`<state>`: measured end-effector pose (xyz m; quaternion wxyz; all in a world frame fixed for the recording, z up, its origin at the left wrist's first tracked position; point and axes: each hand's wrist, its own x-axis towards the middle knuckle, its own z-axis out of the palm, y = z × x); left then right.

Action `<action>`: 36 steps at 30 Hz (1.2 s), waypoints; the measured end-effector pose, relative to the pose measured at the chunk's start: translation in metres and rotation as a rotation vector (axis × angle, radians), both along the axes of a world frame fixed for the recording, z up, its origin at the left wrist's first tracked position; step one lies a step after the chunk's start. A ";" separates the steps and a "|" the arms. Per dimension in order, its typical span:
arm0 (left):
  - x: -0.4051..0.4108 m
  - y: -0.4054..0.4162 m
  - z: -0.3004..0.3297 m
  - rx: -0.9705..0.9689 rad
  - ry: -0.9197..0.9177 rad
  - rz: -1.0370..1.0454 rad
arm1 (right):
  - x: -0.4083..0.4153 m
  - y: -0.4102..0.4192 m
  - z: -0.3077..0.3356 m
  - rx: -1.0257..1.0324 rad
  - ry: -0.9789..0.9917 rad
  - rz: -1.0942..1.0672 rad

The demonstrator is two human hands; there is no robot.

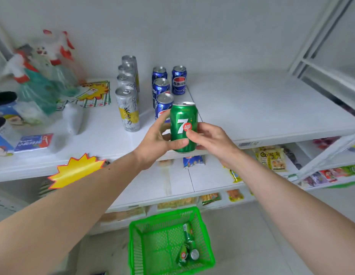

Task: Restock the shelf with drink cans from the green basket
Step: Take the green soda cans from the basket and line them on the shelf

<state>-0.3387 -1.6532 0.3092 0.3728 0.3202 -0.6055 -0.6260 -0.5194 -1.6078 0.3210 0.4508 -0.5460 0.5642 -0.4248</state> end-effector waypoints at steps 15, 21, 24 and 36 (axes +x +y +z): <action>-0.068 -0.020 0.017 -0.102 -0.080 -0.057 | -0.071 -0.017 0.013 -0.001 -0.071 -0.079; -0.093 -0.017 0.017 -0.085 -0.124 -0.065 | -0.102 -0.026 0.004 -0.060 -0.001 -0.044; -0.105 -0.020 0.023 0.009 -0.078 -0.028 | -0.109 -0.032 -0.005 -0.082 0.022 -0.063; -0.148 -0.099 0.021 -0.023 -0.226 -0.003 | -0.134 -0.086 -0.034 -0.108 0.137 -0.172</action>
